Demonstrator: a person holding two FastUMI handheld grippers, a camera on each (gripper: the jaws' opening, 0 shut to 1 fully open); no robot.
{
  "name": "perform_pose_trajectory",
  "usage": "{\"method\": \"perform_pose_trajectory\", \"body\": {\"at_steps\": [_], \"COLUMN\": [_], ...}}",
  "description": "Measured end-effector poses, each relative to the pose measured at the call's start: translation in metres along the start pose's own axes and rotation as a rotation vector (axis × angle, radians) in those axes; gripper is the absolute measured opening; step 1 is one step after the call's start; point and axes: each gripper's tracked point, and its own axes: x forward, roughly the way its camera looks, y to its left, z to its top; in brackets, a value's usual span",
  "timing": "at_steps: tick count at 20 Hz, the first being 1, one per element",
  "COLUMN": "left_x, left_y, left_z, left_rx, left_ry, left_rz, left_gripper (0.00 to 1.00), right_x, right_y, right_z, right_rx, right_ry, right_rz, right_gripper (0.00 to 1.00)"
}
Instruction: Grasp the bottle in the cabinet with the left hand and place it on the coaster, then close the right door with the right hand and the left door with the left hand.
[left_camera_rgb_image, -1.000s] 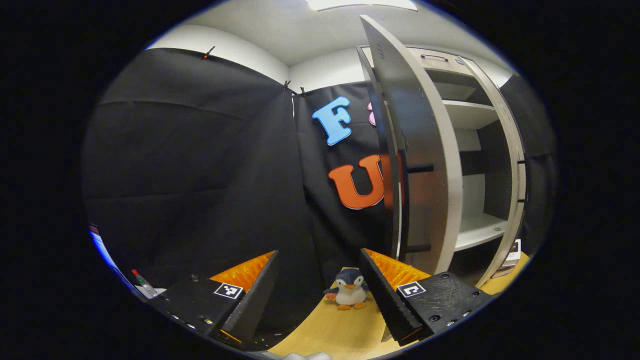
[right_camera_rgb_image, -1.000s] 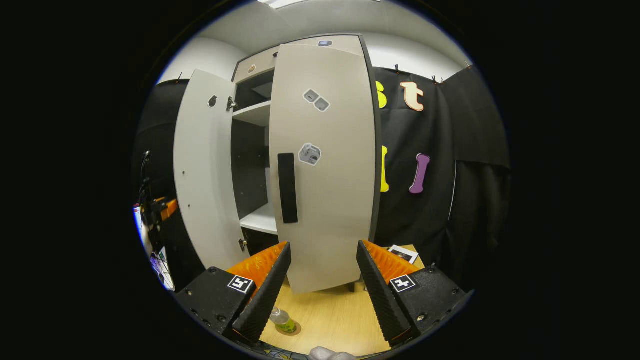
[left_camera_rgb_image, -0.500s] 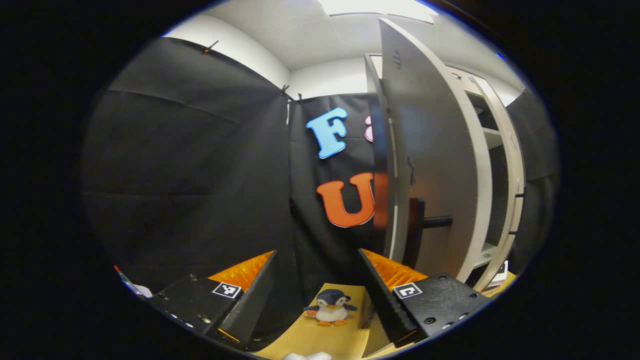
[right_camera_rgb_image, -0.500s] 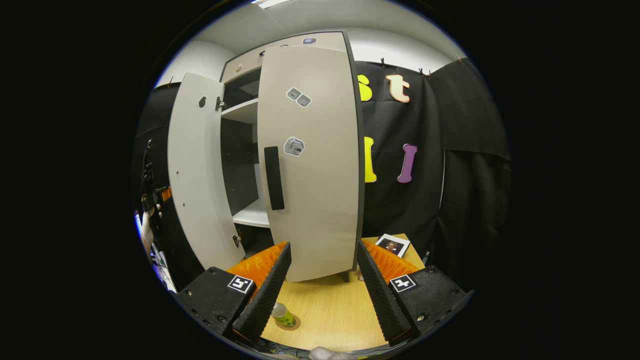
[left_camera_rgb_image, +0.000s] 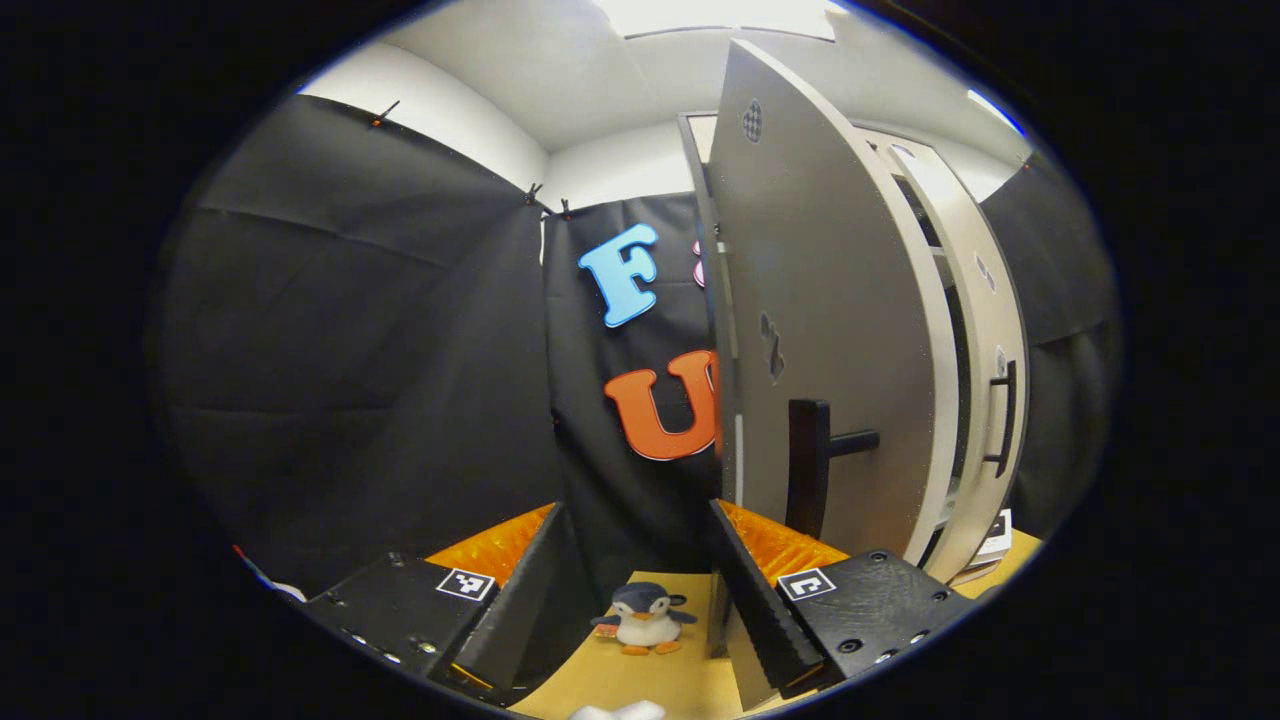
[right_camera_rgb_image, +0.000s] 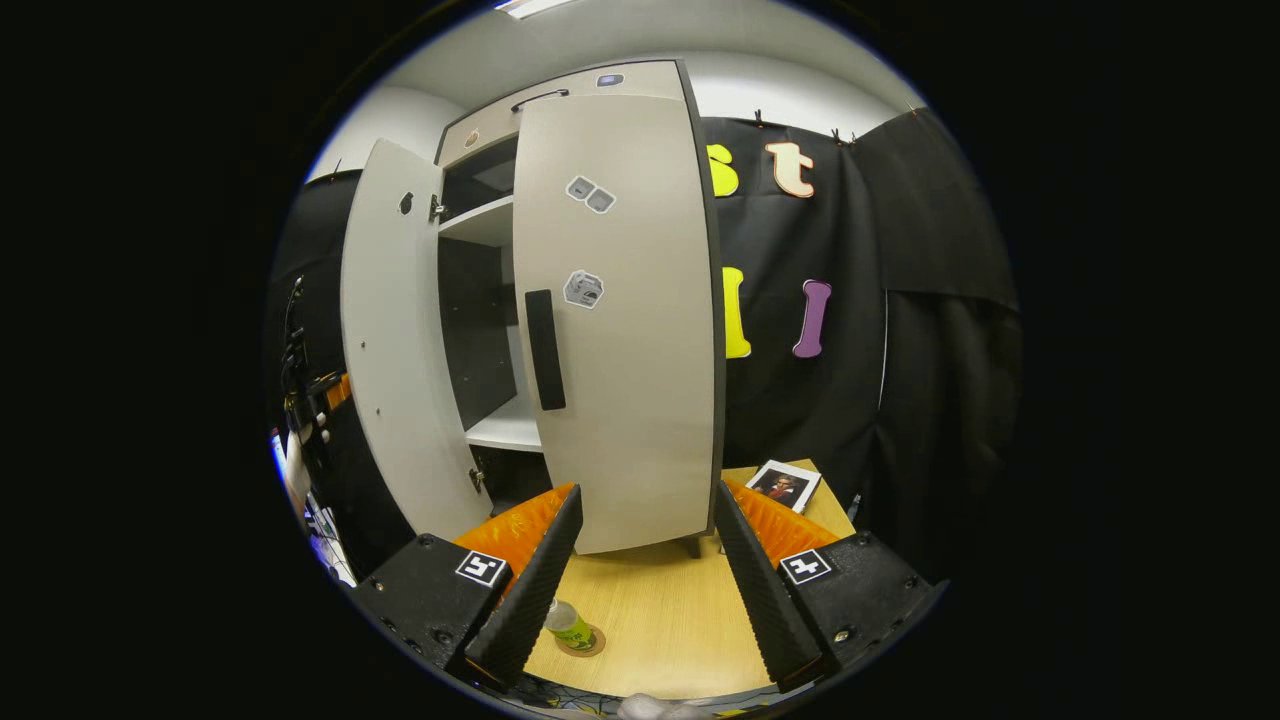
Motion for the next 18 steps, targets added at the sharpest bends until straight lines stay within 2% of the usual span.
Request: {"method": "perform_pose_trajectory", "body": {"at_steps": [7, 8, 9, 12, 18], "left_x": [0.012, 0.016, 0.019, 0.021, -0.002], "left_y": [-0.089, -0.095, -0.102, -0.110, -0.124], "left_z": [0.013, 0.014, 0.018, 0.019, 0.007], "left_rx": [0.025, 0.028, 0.023, 0.004, 0.004], "left_ry": [-0.035, -0.041, -0.041, -0.040, 0.005], "left_rz": [-0.127, -0.135, -0.149, -0.165, -0.201], "left_gripper": [0.88, 0.89, 0.97, 0.96, 0.96], "right_x": [-0.006, -0.007, -0.007, -0.009, -0.005], "right_y": [-0.012, -0.016, -0.020, -0.023, -0.019], "right_z": [0.002, 0.003, 0.005, 0.006, 0.013], "right_rx": [0.001, 0.003, 0.008, 0.013, -0.001], "right_ry": [-0.010, -0.014, -0.019, -0.031, -0.039], "right_rz": [-0.031, -0.040, -0.048, -0.073, -0.070], "right_gripper": [0.82, 0.82, 0.82, 0.82, 0.82]}}
